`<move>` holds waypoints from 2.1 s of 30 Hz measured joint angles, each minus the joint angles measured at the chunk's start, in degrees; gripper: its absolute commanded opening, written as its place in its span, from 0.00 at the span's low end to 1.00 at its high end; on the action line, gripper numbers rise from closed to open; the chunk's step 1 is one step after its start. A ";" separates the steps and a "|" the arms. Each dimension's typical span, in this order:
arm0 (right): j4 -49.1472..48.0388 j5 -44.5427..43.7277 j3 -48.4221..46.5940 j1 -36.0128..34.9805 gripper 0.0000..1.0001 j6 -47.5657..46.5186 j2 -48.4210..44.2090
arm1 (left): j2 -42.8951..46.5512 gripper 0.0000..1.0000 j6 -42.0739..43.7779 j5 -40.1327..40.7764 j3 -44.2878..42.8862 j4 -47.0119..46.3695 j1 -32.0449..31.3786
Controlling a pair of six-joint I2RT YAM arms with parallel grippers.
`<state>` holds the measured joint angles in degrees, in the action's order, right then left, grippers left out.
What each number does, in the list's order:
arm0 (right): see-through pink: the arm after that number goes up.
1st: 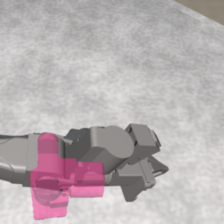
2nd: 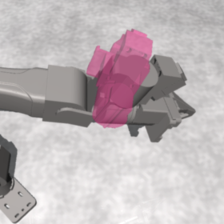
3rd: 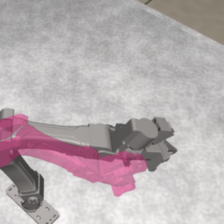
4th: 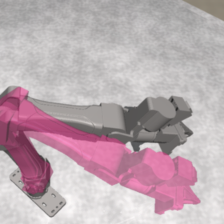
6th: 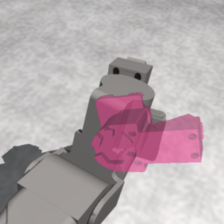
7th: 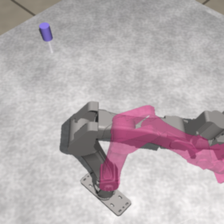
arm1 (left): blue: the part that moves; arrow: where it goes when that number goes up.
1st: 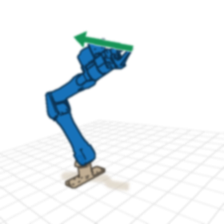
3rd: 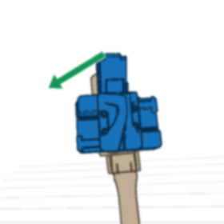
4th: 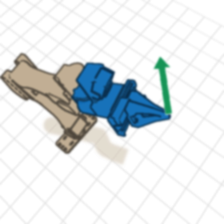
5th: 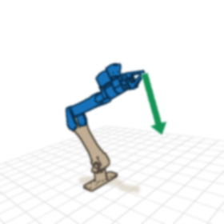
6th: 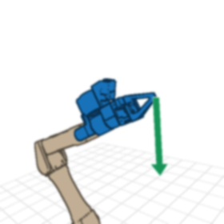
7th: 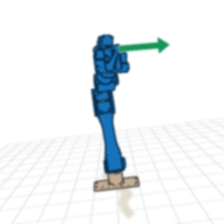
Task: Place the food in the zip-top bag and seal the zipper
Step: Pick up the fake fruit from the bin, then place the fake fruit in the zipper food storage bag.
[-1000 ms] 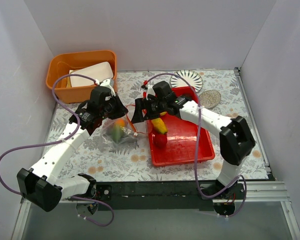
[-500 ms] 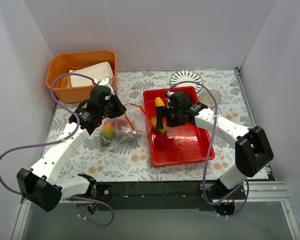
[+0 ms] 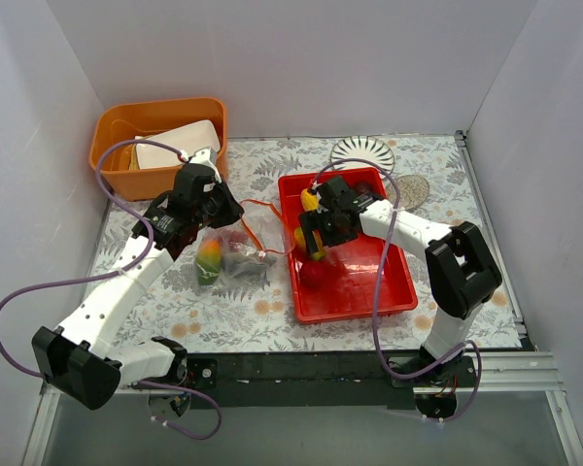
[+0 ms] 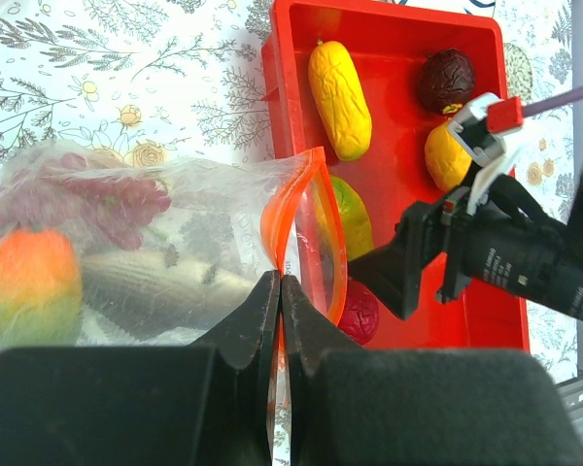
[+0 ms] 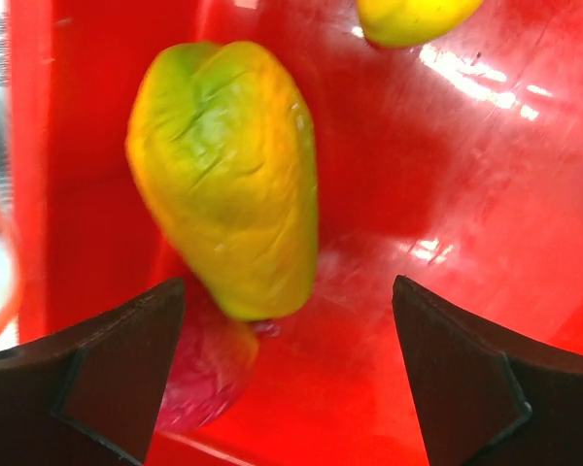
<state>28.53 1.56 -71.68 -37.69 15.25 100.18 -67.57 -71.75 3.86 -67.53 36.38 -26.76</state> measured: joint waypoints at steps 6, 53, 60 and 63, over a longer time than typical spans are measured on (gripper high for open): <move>-0.94 1.53 -1.09 0.81 0.87 -3.04 3.13 | -0.26 0.00 -0.04 -0.11 0.00 0.07 0.02; -2.95 4.11 -1.42 -0.07 0.25 4.37 -12.74 | -1.33 0.00 0.39 -2.89 0.81 -1.88 0.02; -3.89 8.72 -3.56 -4.35 0.26 5.97 -11.54 | -1.33 0.00 0.31 -3.21 1.18 -2.19 0.00; -4.35 11.10 -5.84 -5.51 0.27 6.25 -8.22 | -1.36 0.00 0.31 -3.26 1.18 -2.16 0.02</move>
<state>24.18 12.67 -77.52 -43.20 21.50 91.96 -68.93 -71.44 0.60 -66.35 34.22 -26.74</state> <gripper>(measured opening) 0.627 0.011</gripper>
